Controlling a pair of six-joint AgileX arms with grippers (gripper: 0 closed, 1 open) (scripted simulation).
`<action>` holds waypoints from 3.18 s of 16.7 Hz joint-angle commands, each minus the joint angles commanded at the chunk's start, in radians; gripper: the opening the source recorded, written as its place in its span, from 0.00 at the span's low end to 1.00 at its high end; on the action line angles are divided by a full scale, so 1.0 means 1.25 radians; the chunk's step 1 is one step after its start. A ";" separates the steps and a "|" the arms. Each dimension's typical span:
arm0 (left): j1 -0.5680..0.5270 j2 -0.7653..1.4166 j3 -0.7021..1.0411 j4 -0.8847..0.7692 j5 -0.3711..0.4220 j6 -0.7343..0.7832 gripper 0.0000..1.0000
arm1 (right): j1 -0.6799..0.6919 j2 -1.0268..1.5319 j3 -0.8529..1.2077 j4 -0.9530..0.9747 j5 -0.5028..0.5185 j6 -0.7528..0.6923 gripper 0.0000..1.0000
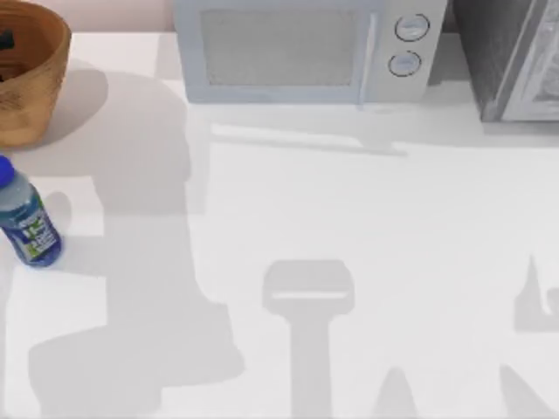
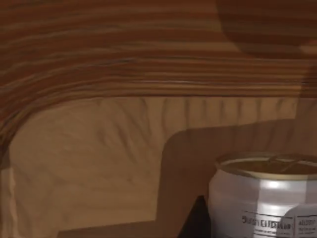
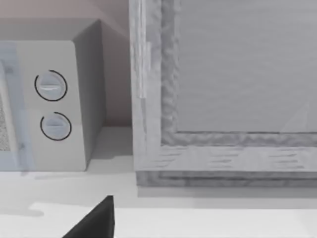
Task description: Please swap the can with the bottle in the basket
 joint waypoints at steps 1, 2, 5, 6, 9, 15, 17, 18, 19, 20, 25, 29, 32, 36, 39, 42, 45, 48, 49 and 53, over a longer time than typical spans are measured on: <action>-0.003 -0.037 -0.043 0.015 -0.004 -0.005 0.00 | 0.000 0.000 0.000 0.000 0.000 0.000 1.00; -0.007 -0.083 -0.093 0.036 -0.009 -0.010 0.00 | 0.000 0.000 0.000 0.000 0.000 0.000 1.00; -0.023 -0.256 -0.272 0.119 -0.026 -0.024 0.00 | 0.000 0.000 0.000 0.000 0.000 0.000 1.00; -0.030 -0.326 -0.342 0.153 -0.032 -0.028 0.00 | 0.000 0.000 0.000 0.000 0.000 0.000 1.00; -0.051 -0.557 -0.573 0.268 -0.054 -0.043 0.00 | 0.000 0.000 0.000 0.000 0.000 0.000 1.00; -0.097 -1.084 -1.117 0.533 -0.105 -0.073 0.00 | 0.000 0.000 0.000 0.000 0.000 0.000 1.00; -0.112 -1.266 -1.308 0.624 -0.124 -0.083 0.00 | 0.000 0.000 0.000 0.000 0.000 0.000 1.00; -0.119 -1.356 -1.403 0.669 -0.134 -0.088 0.00 | 0.000 0.000 0.000 0.000 0.000 0.000 1.00; -0.126 -1.445 -1.497 0.714 -0.143 -0.092 0.00 | 0.000 0.000 0.000 0.000 0.000 0.000 1.00; -0.133 -1.532 -1.588 0.758 -0.153 -0.097 0.00 | 0.000 0.000 0.000 0.000 0.000 0.000 1.00; -0.161 -1.924 -1.999 0.955 -0.200 -0.120 0.00 | 0.000 0.000 0.000 0.000 0.000 0.000 1.00; -0.177 -2.155 -2.241 1.072 -0.230 -0.135 0.00 | 0.000 0.000 0.000 0.000 0.000 0.000 1.00; -0.183 -2.260 -2.349 1.124 -0.243 -0.143 0.00 | 0.000 0.000 0.000 0.000 0.000 0.000 1.00; -0.185 -2.294 -2.383 1.140 -0.248 -0.146 0.00 | 0.000 0.000 0.000 0.000 0.000 0.000 1.00; -0.183 -2.290 -2.383 1.139 -0.248 -0.144 0.00 | 0.000 0.000 0.000 0.000 0.000 0.000 1.00; -0.187 -2.273 -2.378 1.143 -0.241 -0.142 0.00 | 0.000 0.000 0.000 0.000 0.000 0.000 1.00; -0.206 -2.197 -2.344 1.178 -0.205 -0.131 0.00 | 0.000 0.000 0.000 0.000 0.000 0.000 1.00; -0.236 -2.076 -2.281 1.244 -0.143 -0.118 0.00 | 0.000 0.000 0.000 0.000 0.000 0.000 1.00; -0.248 -2.026 -2.256 1.271 -0.118 -0.115 0.00 | 0.000 0.000 0.000 0.000 0.000 0.000 1.00; -0.299 -1.781 -2.138 1.396 -0.003 -0.107 0.00 | 0.000 0.000 0.000 0.000 0.000 0.000 1.00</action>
